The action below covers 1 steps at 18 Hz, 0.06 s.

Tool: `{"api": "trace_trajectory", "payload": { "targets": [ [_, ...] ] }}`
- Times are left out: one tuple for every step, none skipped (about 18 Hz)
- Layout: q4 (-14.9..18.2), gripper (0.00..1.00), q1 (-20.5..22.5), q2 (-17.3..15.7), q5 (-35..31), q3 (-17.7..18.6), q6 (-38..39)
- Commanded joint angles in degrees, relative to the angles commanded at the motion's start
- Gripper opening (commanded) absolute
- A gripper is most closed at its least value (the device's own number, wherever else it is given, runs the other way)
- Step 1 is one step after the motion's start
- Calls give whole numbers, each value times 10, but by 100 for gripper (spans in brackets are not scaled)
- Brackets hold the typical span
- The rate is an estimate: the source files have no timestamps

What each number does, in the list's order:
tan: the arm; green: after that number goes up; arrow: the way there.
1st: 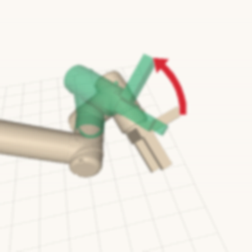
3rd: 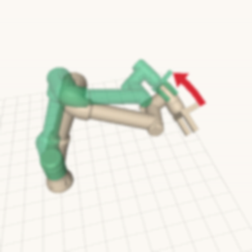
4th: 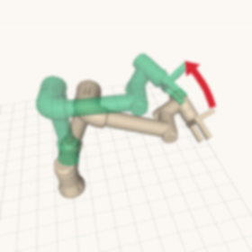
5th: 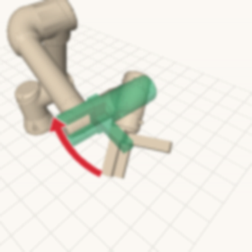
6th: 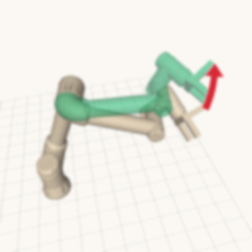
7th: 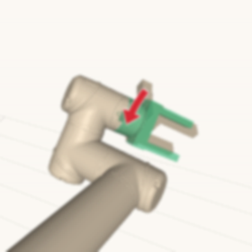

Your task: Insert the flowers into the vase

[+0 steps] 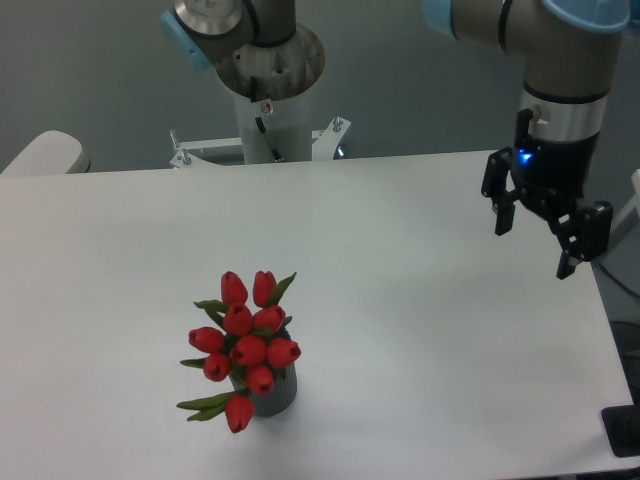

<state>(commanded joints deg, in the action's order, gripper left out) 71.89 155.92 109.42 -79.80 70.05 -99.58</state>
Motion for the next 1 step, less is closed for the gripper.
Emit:
{"api": "trace_trajectory", "payload": {
  "targets": [
    [0,100,0,0,0,2,0]
  ]
}}
